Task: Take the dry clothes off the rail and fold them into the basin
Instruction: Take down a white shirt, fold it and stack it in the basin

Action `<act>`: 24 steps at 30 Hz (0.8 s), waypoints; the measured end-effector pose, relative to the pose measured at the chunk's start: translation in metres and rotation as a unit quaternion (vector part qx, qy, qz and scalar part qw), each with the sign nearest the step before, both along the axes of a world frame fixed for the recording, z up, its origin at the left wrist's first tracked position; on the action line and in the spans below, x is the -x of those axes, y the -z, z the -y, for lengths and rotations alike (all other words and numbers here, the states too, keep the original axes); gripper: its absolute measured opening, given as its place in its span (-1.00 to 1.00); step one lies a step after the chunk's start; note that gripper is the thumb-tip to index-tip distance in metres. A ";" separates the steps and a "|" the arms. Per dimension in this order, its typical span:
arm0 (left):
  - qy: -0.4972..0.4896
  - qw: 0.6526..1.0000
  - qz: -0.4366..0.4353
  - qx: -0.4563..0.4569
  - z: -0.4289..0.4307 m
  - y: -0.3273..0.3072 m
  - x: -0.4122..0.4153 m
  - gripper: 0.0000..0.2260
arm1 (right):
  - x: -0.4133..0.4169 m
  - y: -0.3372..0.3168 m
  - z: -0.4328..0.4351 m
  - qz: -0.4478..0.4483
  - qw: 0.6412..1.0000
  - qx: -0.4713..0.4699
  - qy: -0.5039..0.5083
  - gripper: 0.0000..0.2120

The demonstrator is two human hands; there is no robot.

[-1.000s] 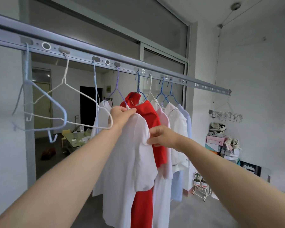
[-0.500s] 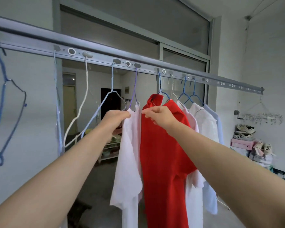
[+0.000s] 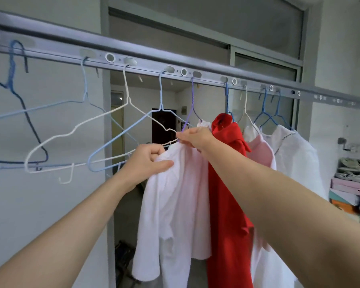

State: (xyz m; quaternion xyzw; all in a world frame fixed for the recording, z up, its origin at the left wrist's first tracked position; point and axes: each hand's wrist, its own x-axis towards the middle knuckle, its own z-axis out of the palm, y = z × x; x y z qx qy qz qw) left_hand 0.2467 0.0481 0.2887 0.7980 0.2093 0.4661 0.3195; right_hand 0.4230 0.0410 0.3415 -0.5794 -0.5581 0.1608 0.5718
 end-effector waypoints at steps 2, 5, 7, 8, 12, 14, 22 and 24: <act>0.000 1.000 0.006 -0.019 0.001 0.003 0.004 -0.78 | 0.000 0.001 -0.004 0.004 1.000 -0.007 0.010 -0.71; -0.018 0.996 -0.021 -0.084 0.004 0.006 0.005 -0.75 | 0.003 0.003 -0.009 -0.031 0.999 -0.031 0.025 -0.71; -0.022 0.993 -0.044 -0.109 0.006 0.009 0.005 -0.77 | 0.004 0.006 -0.012 -0.067 0.997 -0.039 0.022 -0.72; -0.019 0.992 -0.052 -0.109 0.006 0.010 0.006 -0.79 | 0.005 0.008 -0.013 -0.091 0.995 -0.041 0.015 -0.73; 0.015 0.981 -0.131 -0.145 0.009 0.012 0.002 -0.91 | 0.002 0.012 -0.010 -0.144 0.987 -0.063 0.017 -0.80; 0.017 0.971 -0.164 -0.174 0.010 0.014 -0.001 -0.93 | -0.001 0.011 -0.007 -0.134 0.989 -0.056 0.027 -0.89; -0.004 0.942 -0.229 -0.245 0.012 0.032 -0.016 -0.76 | -0.003 0.003 0.016 -0.204 0.977 -0.060 0.016 -0.81; -0.001 0.962 -0.189 -0.195 0.006 0.035 -0.021 -0.75 | -0.003 0.001 0.024 -0.219 0.973 -0.072 0.001 -0.81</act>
